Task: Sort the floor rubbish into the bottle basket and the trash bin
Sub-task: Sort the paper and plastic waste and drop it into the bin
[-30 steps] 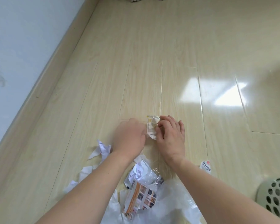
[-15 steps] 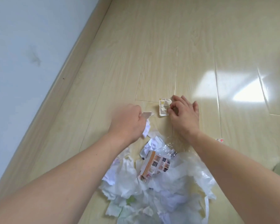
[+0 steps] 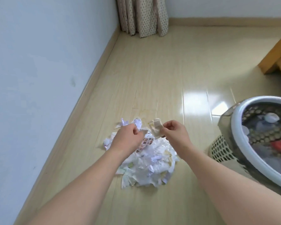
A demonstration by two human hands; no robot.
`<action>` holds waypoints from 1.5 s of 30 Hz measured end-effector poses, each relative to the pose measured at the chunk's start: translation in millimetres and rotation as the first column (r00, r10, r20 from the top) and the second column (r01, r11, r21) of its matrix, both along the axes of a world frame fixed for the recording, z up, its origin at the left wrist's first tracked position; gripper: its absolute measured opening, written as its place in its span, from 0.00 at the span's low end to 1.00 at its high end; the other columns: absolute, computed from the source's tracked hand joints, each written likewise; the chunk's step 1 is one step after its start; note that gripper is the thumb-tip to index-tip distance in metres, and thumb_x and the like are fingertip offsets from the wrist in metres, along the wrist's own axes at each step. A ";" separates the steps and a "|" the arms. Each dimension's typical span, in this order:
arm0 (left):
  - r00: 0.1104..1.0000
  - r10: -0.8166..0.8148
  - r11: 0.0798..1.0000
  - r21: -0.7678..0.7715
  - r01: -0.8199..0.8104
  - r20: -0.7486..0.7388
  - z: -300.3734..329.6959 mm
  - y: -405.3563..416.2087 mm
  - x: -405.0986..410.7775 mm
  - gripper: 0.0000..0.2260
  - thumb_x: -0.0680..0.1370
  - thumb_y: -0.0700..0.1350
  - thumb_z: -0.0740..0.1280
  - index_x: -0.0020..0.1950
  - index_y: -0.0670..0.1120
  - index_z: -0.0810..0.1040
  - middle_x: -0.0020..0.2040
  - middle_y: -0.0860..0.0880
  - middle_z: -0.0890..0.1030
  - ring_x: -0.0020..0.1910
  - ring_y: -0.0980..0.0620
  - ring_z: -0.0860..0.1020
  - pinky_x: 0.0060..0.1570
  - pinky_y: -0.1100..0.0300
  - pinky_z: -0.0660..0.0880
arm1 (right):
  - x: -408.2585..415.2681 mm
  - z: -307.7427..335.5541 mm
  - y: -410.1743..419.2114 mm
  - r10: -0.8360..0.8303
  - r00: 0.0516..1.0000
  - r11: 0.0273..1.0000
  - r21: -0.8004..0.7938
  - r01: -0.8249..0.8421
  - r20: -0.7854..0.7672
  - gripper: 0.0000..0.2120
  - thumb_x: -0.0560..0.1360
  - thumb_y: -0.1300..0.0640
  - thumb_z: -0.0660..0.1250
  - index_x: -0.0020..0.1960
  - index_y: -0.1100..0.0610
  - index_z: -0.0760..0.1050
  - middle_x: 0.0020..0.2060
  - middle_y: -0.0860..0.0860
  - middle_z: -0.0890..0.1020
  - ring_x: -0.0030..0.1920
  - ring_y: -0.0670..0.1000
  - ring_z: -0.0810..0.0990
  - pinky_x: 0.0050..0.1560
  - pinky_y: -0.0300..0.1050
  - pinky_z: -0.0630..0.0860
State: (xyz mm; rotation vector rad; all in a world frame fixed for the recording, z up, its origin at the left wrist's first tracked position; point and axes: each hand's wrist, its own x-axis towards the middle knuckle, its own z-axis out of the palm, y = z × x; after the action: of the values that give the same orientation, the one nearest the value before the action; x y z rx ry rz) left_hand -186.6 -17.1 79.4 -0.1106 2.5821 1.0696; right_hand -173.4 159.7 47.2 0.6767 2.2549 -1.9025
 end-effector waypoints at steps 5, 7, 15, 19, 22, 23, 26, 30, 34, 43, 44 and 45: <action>0.980 -0.188 0.982 0.036 0.186 0.067 86.2 43.2 69.4 0.19 0.74 0.60 0.68 0.40 0.46 0.70 0.35 0.51 0.74 0.32 0.51 0.70 0.35 0.58 0.67 | 106.3 85.4 58.6 -0.084 0.996 0.992 0.101 0.081 0.023 0.04 0.73 0.59 0.71 0.44 0.57 0.76 0.38 0.53 0.82 0.34 0.47 0.79 0.30 0.34 0.70; 0.966 -0.245 0.969 0.059 0.240 0.089 115.9 67.7 101.8 0.20 0.73 0.61 0.68 0.42 0.44 0.73 0.38 0.50 0.77 0.35 0.50 0.72 0.37 0.61 0.67 | 153.6 113.3 99.2 -0.151 0.988 0.970 0.200 0.140 0.043 0.03 0.73 0.58 0.70 0.45 0.57 0.77 0.39 0.52 0.83 0.34 0.47 0.80 0.30 0.35 0.73; 0.888 -0.449 0.893 0.078 0.443 0.098 155.8 208.0 218.8 0.06 0.72 0.48 0.58 0.40 0.48 0.71 0.46 0.45 0.82 0.41 0.45 0.79 0.49 0.47 0.78 | 311.0 164.4 246.0 -0.365 0.916 0.865 0.423 0.268 0.167 0.04 0.71 0.60 0.64 0.43 0.57 0.77 0.37 0.54 0.82 0.40 0.55 0.81 0.41 0.50 0.78; 0.839 -0.530 0.847 0.030 0.531 0.121 137.3 282.0 272.9 0.05 0.72 0.46 0.60 0.39 0.48 0.74 0.42 0.46 0.83 0.44 0.45 0.81 0.47 0.51 0.79 | 363.3 154.5 290.4 -0.395 0.890 0.831 0.501 0.242 0.227 0.05 0.72 0.60 0.62 0.43 0.57 0.77 0.38 0.54 0.82 0.41 0.55 0.80 0.43 0.49 0.78; 0.819 -0.547 0.831 -0.005 0.556 0.172 112.5 326.3 298.0 0.07 0.70 0.44 0.59 0.40 0.45 0.77 0.40 0.45 0.83 0.42 0.44 0.82 0.46 0.48 0.81 | 388.1 133.1 319.4 -0.369 0.877 0.852 0.490 0.186 0.309 0.07 0.73 0.61 0.62 0.46 0.59 0.79 0.42 0.57 0.83 0.42 0.55 0.81 0.43 0.47 0.77; 0.808 -0.557 0.820 -0.022 0.571 0.192 104.1 338.2 303.6 0.09 0.70 0.43 0.59 0.41 0.42 0.78 0.40 0.44 0.84 0.41 0.43 0.83 0.45 0.48 0.82 | 394.1 125.4 327.2 -0.347 0.874 0.866 0.475 0.159 0.339 0.09 0.72 0.62 0.63 0.47 0.62 0.80 0.43 0.60 0.83 0.42 0.55 0.81 0.42 0.47 0.78; 0.778 -0.588 0.789 -0.055 0.612 0.220 88.5 357.2 308.6 0.13 0.68 0.40 0.58 0.44 0.37 0.79 0.42 0.40 0.83 0.39 0.42 0.82 0.43 0.47 0.81 | 403.5 109.4 338.8 -0.284 0.888 0.891 0.441 0.106 0.361 0.13 0.72 0.62 0.65 0.53 0.67 0.80 0.49 0.65 0.82 0.41 0.55 0.80 0.45 0.52 0.80; 0.776 -0.607 0.772 -0.107 0.627 0.172 87.2 359.1 299.7 0.12 0.70 0.37 0.57 0.45 0.40 0.80 0.43 0.42 0.83 0.43 0.43 0.82 0.43 0.51 0.80 | 404.8 109.9 348.6 -0.246 0.908 0.893 0.444 0.077 0.339 0.12 0.74 0.60 0.65 0.54 0.64 0.80 0.50 0.62 0.82 0.46 0.59 0.81 0.48 0.52 0.79; 0.795 -0.593 0.783 -0.140 0.606 0.125 100.8 323.8 273.4 0.10 0.73 0.38 0.58 0.46 0.44 0.79 0.45 0.45 0.82 0.46 0.45 0.81 0.46 0.54 0.78 | 379.4 127.8 333.8 -0.202 0.940 0.858 0.512 0.035 0.275 0.11 0.76 0.59 0.59 0.54 0.54 0.77 0.49 0.52 0.81 0.46 0.52 0.79 0.47 0.46 0.78; 0.876 -0.459 0.830 -0.282 0.482 0.148 103.8 144.0 176.7 0.11 0.75 0.38 0.58 0.50 0.42 0.79 0.49 0.45 0.82 0.49 0.46 0.79 0.45 0.57 0.73 | 263.3 126.9 170.1 0.166 0.956 0.847 0.463 -0.263 0.241 0.11 0.76 0.58 0.62 0.55 0.54 0.78 0.48 0.47 0.78 0.53 0.48 0.78 0.50 0.40 0.73; 0.881 -0.448 0.829 -0.296 0.473 0.154 100.7 130.2 169.0 0.11 0.75 0.39 0.58 0.50 0.42 0.79 0.49 0.46 0.82 0.50 0.46 0.79 0.46 0.57 0.73 | 253.8 121.0 157.2 0.189 0.948 0.842 0.455 -0.290 0.255 0.11 0.76 0.58 0.62 0.56 0.54 0.78 0.50 0.47 0.79 0.54 0.49 0.78 0.51 0.40 0.73; 0.887 -0.433 0.833 -0.305 0.461 0.159 94.2 114.2 158.5 0.11 0.75 0.39 0.57 0.50 0.43 0.79 0.49 0.46 0.81 0.49 0.47 0.79 0.46 0.57 0.73 | 241.2 112.1 142.1 0.208 0.940 0.837 0.449 -0.315 0.271 0.12 0.76 0.58 0.61 0.57 0.54 0.78 0.51 0.48 0.79 0.53 0.48 0.77 0.50 0.39 0.72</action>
State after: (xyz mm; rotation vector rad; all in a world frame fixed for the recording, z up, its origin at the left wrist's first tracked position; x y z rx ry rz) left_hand -28.1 97.1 173.6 0.3492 2.5048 0.4397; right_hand 67.8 301.9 159.3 0.5463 2.5381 -1.0820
